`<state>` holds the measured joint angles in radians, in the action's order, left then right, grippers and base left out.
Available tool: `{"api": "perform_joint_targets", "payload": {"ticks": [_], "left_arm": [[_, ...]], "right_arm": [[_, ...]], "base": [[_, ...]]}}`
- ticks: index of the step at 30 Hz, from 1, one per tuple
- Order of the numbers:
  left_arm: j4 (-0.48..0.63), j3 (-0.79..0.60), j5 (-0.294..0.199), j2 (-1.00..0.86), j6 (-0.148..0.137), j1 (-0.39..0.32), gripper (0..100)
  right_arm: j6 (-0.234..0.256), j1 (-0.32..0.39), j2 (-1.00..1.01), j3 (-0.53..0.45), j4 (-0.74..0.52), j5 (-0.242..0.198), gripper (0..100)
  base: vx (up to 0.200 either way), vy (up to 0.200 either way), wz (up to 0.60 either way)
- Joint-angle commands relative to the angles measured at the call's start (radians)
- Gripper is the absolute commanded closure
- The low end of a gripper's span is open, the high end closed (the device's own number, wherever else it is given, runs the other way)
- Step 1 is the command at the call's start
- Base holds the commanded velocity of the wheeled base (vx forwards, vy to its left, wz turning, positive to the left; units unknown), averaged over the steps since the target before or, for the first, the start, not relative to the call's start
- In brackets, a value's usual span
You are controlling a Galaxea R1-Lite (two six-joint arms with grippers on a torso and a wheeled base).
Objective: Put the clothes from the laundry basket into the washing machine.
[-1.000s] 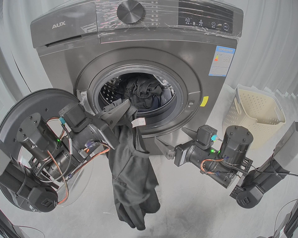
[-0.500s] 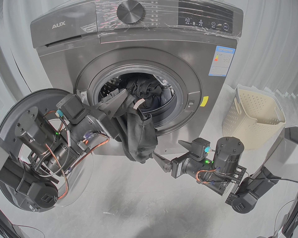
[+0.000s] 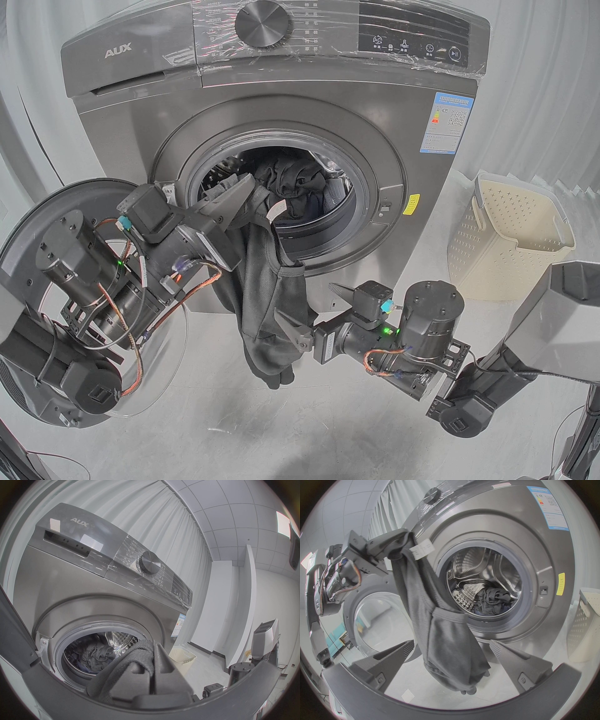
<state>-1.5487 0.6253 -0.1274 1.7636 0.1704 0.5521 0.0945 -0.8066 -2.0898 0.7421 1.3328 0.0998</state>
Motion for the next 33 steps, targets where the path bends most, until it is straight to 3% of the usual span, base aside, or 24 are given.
{"api": "perform_joint_targets", "payload": {"ticks": [1,11,25,32,33], "left_arm": [[-0.001,0.004,0.002,0.019,0.000,0.000,100],[-0.001,0.014,0.022,0.019,-0.002,0.000,100],[-0.001,0.020,0.022,0.007,-0.002,0.002,100],[-0.001,0.027,0.022,0.007,0.000,0.002,100],[-0.001,0.027,0.022,0.007,0.000,0.000,100]], "right_arm": [[0.001,-0.022,-0.010,0.006,0.005,0.000,0],[0.001,-0.022,-0.047,0.043,0.009,0.001,0],[-0.001,0.037,-0.208,0.281,-0.003,0.005,0],[-0.001,0.047,-0.230,0.336,0.002,0.009,0],[-0.001,0.047,-0.230,0.336,0.005,0.009,100]], "base": [[0.000,0.000,0.00],[0.000,0.000,0.00],[0.000,0.000,0.00],[0.000,0.000,0.00],[0.000,0.000,0.00]]}}
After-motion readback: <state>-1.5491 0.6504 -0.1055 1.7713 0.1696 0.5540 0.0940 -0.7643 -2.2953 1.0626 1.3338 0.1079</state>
